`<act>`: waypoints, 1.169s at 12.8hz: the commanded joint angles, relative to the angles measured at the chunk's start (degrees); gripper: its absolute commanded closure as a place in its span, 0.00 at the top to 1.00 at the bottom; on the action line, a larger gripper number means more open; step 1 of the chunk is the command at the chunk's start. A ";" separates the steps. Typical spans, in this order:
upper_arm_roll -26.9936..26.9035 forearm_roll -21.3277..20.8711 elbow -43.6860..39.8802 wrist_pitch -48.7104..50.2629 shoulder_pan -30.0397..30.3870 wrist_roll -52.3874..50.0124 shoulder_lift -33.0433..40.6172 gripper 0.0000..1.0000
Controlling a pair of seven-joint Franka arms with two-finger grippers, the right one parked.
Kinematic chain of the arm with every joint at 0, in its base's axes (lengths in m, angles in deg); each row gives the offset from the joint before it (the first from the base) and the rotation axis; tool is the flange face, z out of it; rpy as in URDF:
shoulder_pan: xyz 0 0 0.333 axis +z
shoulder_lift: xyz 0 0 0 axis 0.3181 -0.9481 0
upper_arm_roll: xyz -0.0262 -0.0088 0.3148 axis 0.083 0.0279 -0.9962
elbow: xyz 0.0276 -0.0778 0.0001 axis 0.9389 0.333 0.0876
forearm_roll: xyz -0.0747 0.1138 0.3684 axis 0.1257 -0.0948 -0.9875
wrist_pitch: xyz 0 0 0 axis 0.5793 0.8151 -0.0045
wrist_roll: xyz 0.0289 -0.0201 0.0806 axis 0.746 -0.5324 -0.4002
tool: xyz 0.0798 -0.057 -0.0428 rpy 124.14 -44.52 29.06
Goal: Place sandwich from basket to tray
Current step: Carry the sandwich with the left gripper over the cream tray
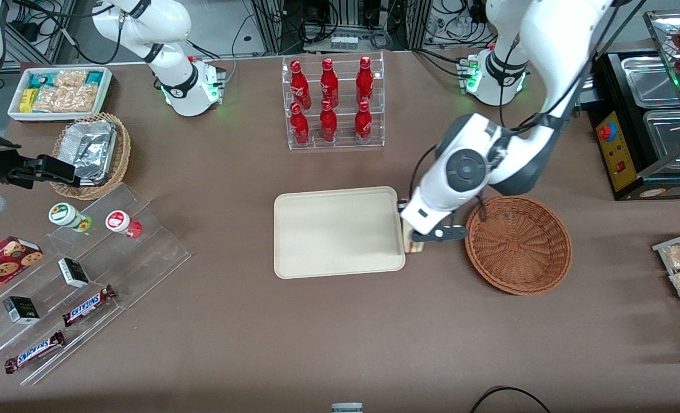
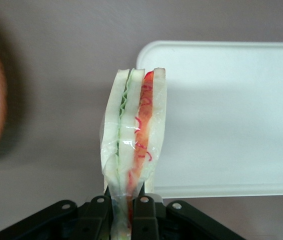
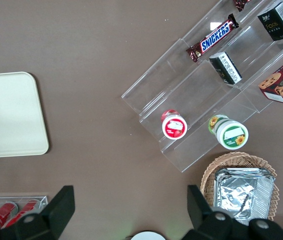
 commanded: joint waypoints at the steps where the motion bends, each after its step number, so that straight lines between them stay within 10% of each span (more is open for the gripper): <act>1: 0.26 -5.22 -3.16 0.69 -2.34 -7.34 -3.52 0.00; 15: 0.00 -5.59 -21.35 -0.36 -11.92 -11.41 -18.73 0.00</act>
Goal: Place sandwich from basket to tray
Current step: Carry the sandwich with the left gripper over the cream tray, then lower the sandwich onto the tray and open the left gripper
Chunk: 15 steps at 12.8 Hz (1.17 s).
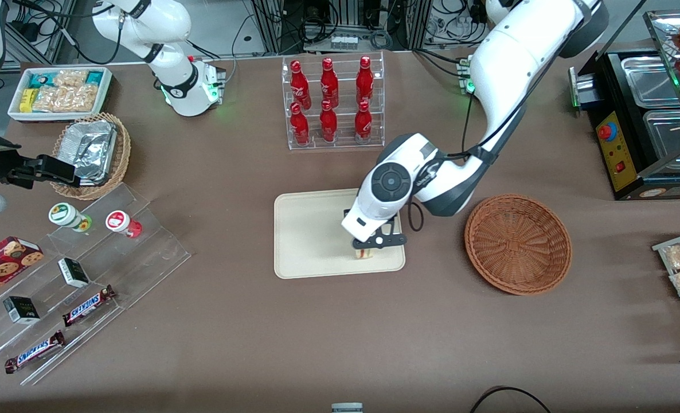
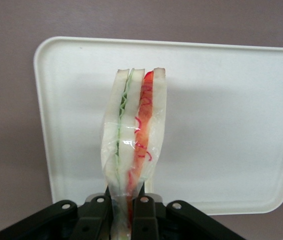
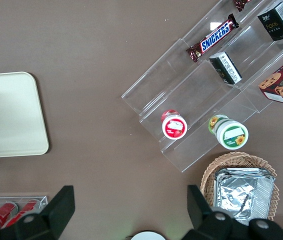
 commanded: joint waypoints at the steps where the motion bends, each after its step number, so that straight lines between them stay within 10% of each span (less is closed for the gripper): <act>1: -0.18 -1.56 -4.15 0.51 -2.10 -2.25 -3.24 0.00; 15: -0.18 -7.19 -7.75 0.25 -5.18 -10.25 -8.70 0.00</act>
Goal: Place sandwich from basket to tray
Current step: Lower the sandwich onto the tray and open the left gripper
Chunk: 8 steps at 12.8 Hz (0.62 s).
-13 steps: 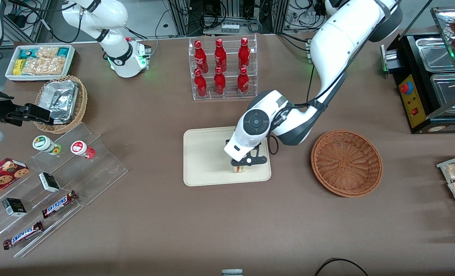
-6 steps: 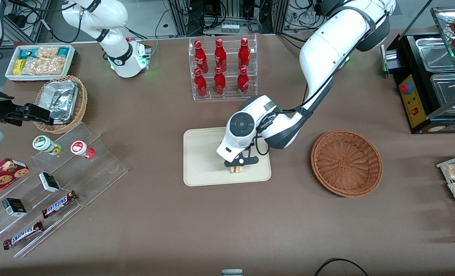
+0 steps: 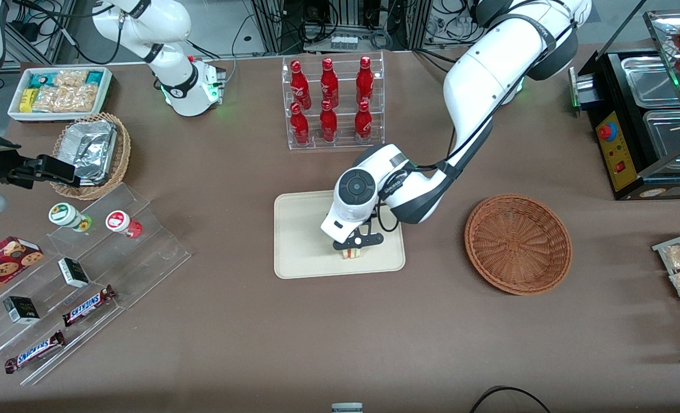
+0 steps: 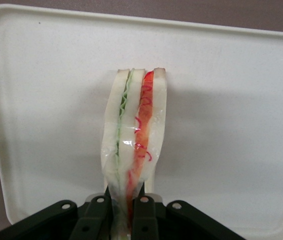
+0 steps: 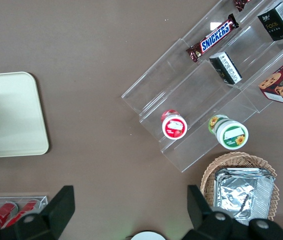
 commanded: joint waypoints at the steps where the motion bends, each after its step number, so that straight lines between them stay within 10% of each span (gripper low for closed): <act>1: -0.14 -1.42 -2.29 0.31 -0.80 -1.63 -1.28 0.00; 6: -0.14 -1.51 -2.20 -0.12 -0.80 -0.84 -1.90 1.00; 8: -0.14 -1.51 -2.29 -0.04 -0.63 -0.66 -1.46 1.00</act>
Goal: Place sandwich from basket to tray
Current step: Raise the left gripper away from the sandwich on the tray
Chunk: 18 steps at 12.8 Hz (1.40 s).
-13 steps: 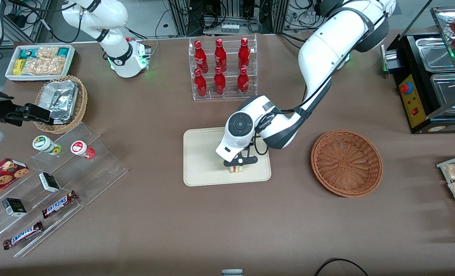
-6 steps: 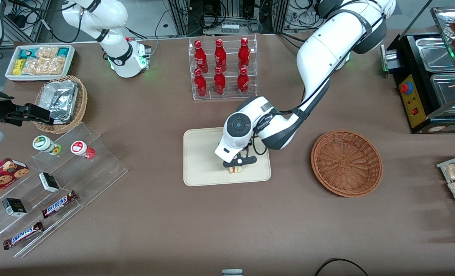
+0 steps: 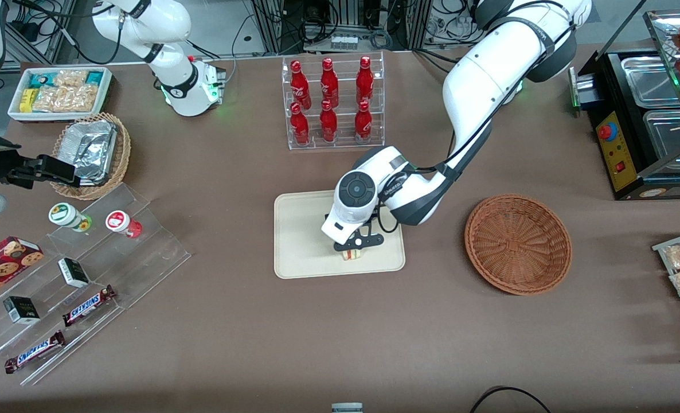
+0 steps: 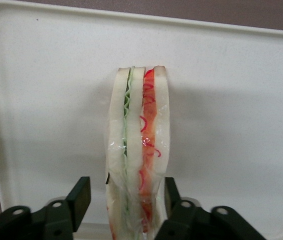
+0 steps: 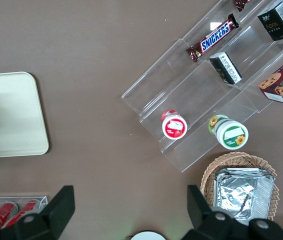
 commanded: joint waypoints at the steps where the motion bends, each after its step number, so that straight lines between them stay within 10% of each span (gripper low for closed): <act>1: -0.14 -1.29 -2.30 0.47 -0.54 -0.49 -0.34 1.00; 11: 0.57 -0.23 -10.83 12.16 3.24 5.21 5.98 1.00; 18: 0.48 6.17 -6.10 19.45 16.57 17.85 17.23 1.00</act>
